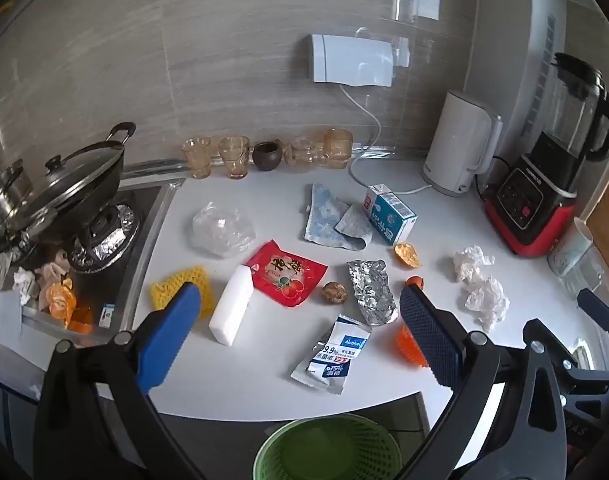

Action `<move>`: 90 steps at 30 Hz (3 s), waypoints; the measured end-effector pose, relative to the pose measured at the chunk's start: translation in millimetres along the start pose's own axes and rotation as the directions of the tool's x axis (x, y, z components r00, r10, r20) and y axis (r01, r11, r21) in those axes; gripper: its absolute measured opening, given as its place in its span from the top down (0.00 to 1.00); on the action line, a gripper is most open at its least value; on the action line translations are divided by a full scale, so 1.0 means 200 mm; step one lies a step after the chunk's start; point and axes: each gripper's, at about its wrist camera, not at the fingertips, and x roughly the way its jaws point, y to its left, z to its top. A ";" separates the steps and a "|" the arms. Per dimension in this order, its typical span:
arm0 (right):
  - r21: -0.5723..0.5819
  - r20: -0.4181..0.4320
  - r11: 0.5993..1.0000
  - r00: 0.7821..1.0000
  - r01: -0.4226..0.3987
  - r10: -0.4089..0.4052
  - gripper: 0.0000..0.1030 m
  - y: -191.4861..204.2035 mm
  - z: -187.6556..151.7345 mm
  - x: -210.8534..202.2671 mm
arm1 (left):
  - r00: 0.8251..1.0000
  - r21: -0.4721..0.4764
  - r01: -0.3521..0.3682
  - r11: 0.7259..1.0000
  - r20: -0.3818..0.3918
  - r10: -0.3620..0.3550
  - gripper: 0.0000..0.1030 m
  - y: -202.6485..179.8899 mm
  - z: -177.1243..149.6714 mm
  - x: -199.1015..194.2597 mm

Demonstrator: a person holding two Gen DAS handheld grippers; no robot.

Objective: Collect trash

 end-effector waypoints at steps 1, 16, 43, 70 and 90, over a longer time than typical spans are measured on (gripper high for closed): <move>-0.002 0.003 1.000 1.000 -0.001 0.001 0.02 0.00 0.01 0.00 | 1.000 -0.001 -0.003 1.000 -0.001 0.003 0.07 0.00 0.00 0.00; -0.011 0.010 1.000 1.000 -0.018 0.018 0.02 0.06 0.01 -0.01 | 1.000 -0.019 -0.014 1.000 -0.018 0.013 0.07 0.04 0.01 0.02; -0.009 0.001 1.000 1.000 -0.027 0.027 0.02 0.08 0.01 0.00 | 1.000 -0.014 0.009 1.000 -0.024 -0.009 0.07 0.03 0.01 0.03; -0.016 -0.003 0.999 1.000 -0.029 0.029 0.02 0.12 0.01 0.00 | 1.000 -0.015 0.005 1.000 -0.028 -0.005 0.07 0.06 0.00 0.04; 0.021 -0.053 0.997 0.996 -0.072 0.073 0.02 0.16 -0.07 0.20 | 0.999 0.088 0.047 0.995 -0.007 -0.046 0.07 0.18 -0.09 0.22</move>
